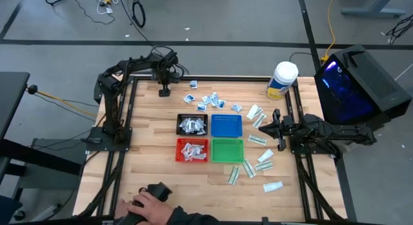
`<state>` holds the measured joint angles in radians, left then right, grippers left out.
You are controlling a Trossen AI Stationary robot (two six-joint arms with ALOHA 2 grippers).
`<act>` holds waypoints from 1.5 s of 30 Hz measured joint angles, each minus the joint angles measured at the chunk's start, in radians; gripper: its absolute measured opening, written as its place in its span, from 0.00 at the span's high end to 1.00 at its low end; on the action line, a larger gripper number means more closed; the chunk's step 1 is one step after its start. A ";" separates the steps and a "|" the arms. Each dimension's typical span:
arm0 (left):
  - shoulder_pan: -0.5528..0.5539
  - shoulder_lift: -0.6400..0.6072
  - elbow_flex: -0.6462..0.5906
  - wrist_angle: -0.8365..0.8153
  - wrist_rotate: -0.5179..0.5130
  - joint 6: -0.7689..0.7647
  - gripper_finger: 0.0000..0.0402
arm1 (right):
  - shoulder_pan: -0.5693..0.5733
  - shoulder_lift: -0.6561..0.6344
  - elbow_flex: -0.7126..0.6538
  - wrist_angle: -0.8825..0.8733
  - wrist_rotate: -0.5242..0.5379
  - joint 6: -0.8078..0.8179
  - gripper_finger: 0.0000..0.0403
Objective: Pick & Place First Aid Supplies
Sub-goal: Put the gray towelette pack into the black bin
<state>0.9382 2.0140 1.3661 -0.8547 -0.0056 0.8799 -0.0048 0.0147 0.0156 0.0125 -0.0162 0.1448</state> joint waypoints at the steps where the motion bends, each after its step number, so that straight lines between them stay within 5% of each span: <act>1: -0.001 0.000 -0.011 0.003 -0.008 0.006 0.05 | 0.000 0.000 0.000 0.000 0.000 0.000 0.96; 13: -0.015 -0.005 -0.059 0.056 -0.034 0.009 0.07 | 0.000 0.000 0.000 0.000 0.000 0.000 0.96; 31: -0.018 -0.002 -0.062 0.043 -0.032 -0.001 0.43 | 0.000 0.000 0.000 0.000 0.000 0.000 0.96; 45: -0.029 -0.057 -0.067 0.048 -0.040 -0.007 0.44 | 0.000 0.000 0.000 0.000 0.000 0.000 0.96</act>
<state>0.9088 1.9572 1.2995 -0.8062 -0.0456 0.8732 -0.0051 0.0147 0.0154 0.0125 -0.0160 0.1444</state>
